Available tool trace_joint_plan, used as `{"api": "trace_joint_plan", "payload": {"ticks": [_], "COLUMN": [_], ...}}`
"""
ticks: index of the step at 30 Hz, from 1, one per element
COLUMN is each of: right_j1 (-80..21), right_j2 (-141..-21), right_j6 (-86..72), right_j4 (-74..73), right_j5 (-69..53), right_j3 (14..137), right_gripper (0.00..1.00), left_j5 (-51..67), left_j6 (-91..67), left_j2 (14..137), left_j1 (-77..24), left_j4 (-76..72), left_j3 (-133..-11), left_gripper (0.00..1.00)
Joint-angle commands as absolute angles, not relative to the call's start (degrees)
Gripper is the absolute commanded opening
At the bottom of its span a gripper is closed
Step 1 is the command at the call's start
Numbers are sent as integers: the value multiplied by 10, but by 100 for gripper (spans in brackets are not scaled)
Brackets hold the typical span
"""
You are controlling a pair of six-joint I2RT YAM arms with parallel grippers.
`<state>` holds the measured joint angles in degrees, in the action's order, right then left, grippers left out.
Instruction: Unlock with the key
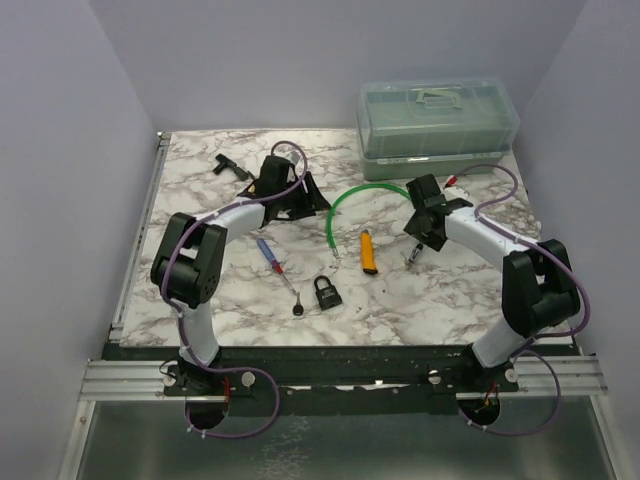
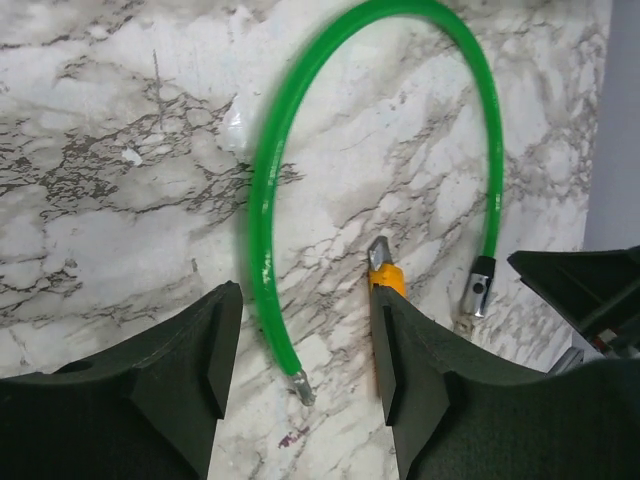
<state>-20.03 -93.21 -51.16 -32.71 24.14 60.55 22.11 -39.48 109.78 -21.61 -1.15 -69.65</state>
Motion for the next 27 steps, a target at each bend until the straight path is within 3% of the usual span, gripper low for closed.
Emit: {"api": "trace_joint_plan", "payload": {"ticks": [1, 3, 11, 13, 15, 27], "right_j1": [-187, -182, -176, -176, -176, -177], "right_j2": [-916, -909, -862, -838, -809, -653], "right_j6": [-493, -489, -446, -431, -416, -338], "right_j4": [-342, -343, -353, -351, -343, -273], "right_j5": [278, 280, 280, 274, 263, 152], "right_j3": [616, 617, 634, 633, 628, 579], "right_gripper": [66, 73, 85, 90, 96, 100], "left_j5": [202, 199, 163, 139, 111, -173], "left_j6": [-376, -376, -350, -337, -324, -218], "left_j2": [1009, 979, 825, 784, 747, 542], "left_j1": [-214, -214, -214, -214, -215, -214], "left_j4": [-1, -1, 79, 113, 152, 288], "left_j3": [-678, -659, -614, -611, -614, -588], "left_gripper": [61, 63, 71, 80, 97, 99]}}
